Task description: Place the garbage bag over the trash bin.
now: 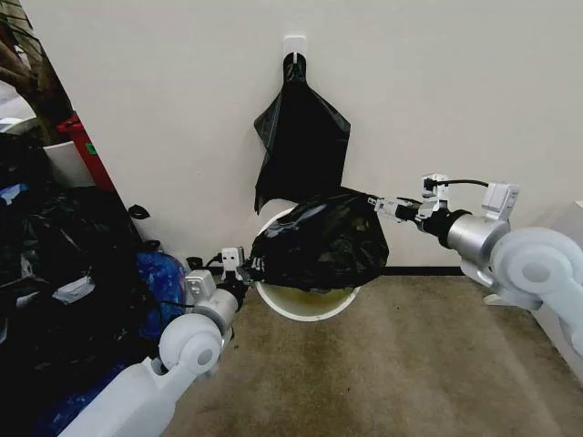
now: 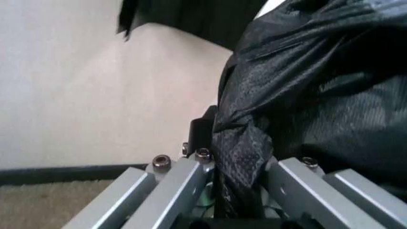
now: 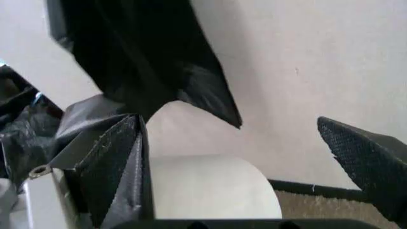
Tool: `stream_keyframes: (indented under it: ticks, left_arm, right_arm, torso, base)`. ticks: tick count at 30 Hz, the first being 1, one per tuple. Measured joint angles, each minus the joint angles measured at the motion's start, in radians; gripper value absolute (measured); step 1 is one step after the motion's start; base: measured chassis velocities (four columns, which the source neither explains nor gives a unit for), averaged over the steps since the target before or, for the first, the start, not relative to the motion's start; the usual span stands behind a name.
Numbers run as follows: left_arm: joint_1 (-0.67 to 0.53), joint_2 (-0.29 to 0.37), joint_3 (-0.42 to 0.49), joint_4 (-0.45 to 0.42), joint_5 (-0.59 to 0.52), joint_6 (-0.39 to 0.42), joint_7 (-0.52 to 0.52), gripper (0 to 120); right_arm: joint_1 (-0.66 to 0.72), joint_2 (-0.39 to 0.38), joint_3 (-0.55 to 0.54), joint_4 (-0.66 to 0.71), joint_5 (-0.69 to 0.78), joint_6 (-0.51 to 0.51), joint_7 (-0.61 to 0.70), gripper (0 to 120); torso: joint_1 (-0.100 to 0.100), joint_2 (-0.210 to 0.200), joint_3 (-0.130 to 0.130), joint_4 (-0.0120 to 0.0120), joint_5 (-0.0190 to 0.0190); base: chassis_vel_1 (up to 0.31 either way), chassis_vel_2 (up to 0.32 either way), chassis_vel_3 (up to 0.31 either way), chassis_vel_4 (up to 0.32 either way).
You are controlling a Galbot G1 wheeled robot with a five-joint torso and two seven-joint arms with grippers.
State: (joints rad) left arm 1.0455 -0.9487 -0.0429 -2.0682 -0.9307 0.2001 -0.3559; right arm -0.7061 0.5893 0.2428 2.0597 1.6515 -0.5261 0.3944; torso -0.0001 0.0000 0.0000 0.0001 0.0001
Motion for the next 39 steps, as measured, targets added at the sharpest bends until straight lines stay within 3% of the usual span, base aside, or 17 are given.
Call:
stream_keyframes:
  ticks: [6,16,19,25,27,28,32,39]
  left_arm:
    - [0.056,0.028,-0.020,-0.025,0.042,-0.013,0.048,1]
    - [0.058,0.014,-0.024,-0.020,0.023,-0.015,0.031,1]
    - [0.043,-0.005,-0.029,-0.017,-0.038,-0.011,-0.028,1]
    - [0.054,-0.022,-0.056,-0.035,-0.097,-0.012,-0.109,1]
    - [0.042,-0.030,-0.062,-0.040,-0.118,-0.014,-0.146,1]
    - [-0.008,-0.045,-0.061,-0.035,-0.143,-0.019,-0.188,1]
    - [-0.038,-0.051,-0.062,-0.030,-0.169,-0.019,-0.203,1]
    - [-0.076,-0.054,-0.064,-0.004,-0.200,-0.018,-0.214,1]
  right_arm:
    - [0.085,0.005,-0.021,-0.093,0.107,-0.062,-0.008,100]
    - [0.059,-0.010,0.016,-0.077,0.240,-0.108,0.005,100]
    - [-0.030,-0.026,0.095,0.009,0.204,-0.069,0.026,100]
    - [-0.105,-0.022,0.141,0.118,0.194,-0.056,0.090,100]
    - [-0.142,-0.003,0.147,0.204,0.185,-0.026,0.185,100]
    - [-0.189,0.047,0.143,0.336,0.164,0.032,0.377,100]
    - [-0.268,0.059,0.174,0.375,0.097,0.044,0.371,100]
    - [-0.405,0.099,0.294,0.393,0.074,0.066,0.245,100]
  torso:
    - [0.000,0.000,0.000,0.0002,-0.0001]
    - [0.000,0.000,0.000,0.0001,0.0000]
    - [0.000,0.000,0.000,-0.0002,-0.0003]
    - [0.000,0.000,0.000,-0.0005,-0.0001]
    - [0.000,0.000,0.000,0.0002,-0.0003]
    - [0.000,0.000,0.000,0.0000,-0.0003]
    - [0.000,0.000,0.000,-0.0001,-0.0001]
    - [0.000,0.000,0.000,0.0001,-0.0001]
  base:
    - [0.000,0.000,0.000,0.000]
    - [0.000,0.000,0.000,0.000]
    - [0.000,0.000,0.000,0.000]
    - [0.000,0.000,0.000,0.000]
    - [0.000,0.000,0.000,0.000]
    - [0.000,0.000,0.000,0.000]
    - [0.000,0.000,0.000,0.000]
    - [0.000,0.000,0.000,0.000]
